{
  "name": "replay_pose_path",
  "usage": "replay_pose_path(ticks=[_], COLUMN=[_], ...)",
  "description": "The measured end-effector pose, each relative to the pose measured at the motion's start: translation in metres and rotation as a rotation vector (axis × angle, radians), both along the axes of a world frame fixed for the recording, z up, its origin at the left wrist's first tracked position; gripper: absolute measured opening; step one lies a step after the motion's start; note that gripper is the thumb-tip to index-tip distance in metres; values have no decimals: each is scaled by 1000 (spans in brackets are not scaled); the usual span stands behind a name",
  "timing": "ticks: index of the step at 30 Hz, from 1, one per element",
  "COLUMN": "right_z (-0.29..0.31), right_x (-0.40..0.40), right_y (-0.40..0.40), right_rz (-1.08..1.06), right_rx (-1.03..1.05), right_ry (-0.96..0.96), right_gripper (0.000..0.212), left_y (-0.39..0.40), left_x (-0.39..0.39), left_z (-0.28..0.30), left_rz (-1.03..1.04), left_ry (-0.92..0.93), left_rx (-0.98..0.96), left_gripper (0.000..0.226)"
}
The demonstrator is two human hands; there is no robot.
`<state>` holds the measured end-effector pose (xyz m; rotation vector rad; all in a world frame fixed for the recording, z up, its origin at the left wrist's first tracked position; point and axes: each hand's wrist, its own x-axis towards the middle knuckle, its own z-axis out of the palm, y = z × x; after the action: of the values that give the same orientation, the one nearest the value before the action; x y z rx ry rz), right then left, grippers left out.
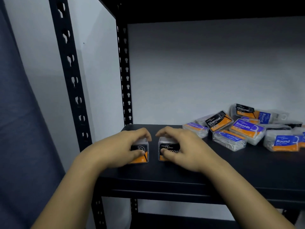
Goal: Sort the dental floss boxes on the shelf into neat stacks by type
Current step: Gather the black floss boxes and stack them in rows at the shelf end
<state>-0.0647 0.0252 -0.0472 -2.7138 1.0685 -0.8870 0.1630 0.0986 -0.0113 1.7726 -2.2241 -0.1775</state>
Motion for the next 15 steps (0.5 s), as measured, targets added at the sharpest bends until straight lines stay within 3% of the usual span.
replay_pose_path(ticks=[5,10,15], right_z=[-8,-9,-11], right_x=[7,5,5], right_y=[6,11,11], right_rz=[-1,57,116], right_rx=[-5,29,-20], right_ry=[-104,-196,-207], right_gripper=[52,39,40], left_y=[11,21,23], left_x=[3,5,5], left_z=[-5,0,25], left_rz=[47,53,3], left_ry=[-7,-78,-175], left_rx=[-4,-21,-2], left_gripper=[40,49,49])
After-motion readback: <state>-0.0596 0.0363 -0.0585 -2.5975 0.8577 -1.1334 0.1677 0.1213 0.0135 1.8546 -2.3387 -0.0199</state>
